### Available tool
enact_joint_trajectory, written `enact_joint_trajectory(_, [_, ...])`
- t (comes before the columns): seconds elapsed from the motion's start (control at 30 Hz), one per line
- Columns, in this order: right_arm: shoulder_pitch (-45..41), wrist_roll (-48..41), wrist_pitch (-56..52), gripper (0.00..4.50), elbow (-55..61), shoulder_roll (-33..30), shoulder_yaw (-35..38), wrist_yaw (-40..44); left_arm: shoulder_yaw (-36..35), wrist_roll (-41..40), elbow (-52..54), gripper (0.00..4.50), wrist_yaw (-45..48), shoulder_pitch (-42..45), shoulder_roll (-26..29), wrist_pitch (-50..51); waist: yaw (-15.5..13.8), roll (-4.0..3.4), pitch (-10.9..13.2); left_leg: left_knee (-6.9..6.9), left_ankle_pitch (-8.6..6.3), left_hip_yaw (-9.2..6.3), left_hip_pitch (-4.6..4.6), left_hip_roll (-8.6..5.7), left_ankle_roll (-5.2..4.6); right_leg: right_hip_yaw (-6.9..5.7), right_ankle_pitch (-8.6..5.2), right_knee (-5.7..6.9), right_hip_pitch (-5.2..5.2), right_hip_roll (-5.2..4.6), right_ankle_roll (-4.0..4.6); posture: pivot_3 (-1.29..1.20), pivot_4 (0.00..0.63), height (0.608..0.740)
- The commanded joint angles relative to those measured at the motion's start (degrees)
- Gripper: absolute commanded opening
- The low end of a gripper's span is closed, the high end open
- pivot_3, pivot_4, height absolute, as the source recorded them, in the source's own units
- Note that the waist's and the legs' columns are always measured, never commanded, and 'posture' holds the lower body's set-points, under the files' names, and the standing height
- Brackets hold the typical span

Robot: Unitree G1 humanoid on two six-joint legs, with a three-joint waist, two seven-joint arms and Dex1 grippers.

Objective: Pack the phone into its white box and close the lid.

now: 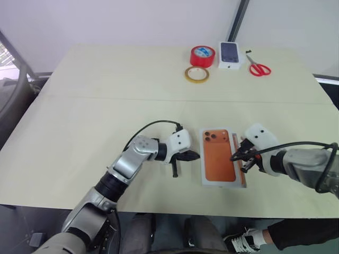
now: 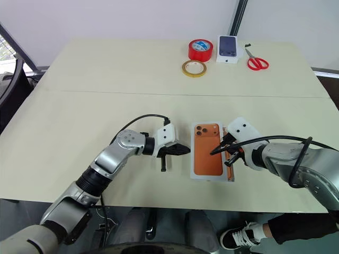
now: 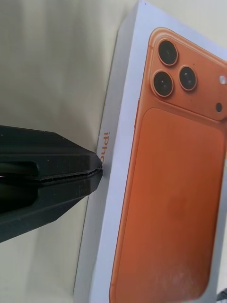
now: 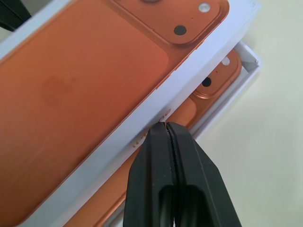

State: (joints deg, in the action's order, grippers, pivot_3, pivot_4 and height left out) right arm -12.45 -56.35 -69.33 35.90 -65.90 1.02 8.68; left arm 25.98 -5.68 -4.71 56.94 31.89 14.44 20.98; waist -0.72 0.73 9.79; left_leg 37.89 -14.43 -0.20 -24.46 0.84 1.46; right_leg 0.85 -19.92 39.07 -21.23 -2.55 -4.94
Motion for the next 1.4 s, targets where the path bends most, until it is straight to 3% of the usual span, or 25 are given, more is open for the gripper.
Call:
enact_joint_trajectory(0.03, [-0.2, 0.7, -0.9, 0.03, 2.9, 1.1, 2.5, 1.5, -1.3, -1.7, 1.3, 0.0, -0.6, 1.8, -2.2, -0.1, 0.0, 0.0, 0.0, 0.0, 0.0, 0.0, 0.0, 0.0, 0.0, 0.0, 0.0, 0.0, 0.0, 0.0, 0.0, 0.0, 0.15, 0.725])
enact_joint_trajectory(0.7, [5.1, 8.0, -4.5, 0.03, 4.0, 5.3, 8.0, 4.0, -0.2, -0.9, -0.6, 0.0, -0.4, 3.7, -6.6, 0.1, 0.0, 0.0, 0.0, 0.01, 0.0, -0.01, 0.01, -0.02, 0.0, -0.01, 0.0, 0.01, 0.02, 0.02, 0.0, 0.0, 0.15, 0.725])
enact_joint_trajectory(1.4, [6.2, 14.4, -5.7, 0.03, 4.9, 7.8, 7.6, 7.6, -1.4, -0.5, -1.6, 0.0, -0.3, 3.3, -5.0, 0.5, 0.0, 0.0, 0.0, 0.01, 0.0, -0.01, 0.02, -0.02, -0.01, 0.0, 0.0, 0.01, 0.02, 0.03, -0.01, 0.0, 0.15, 0.725])
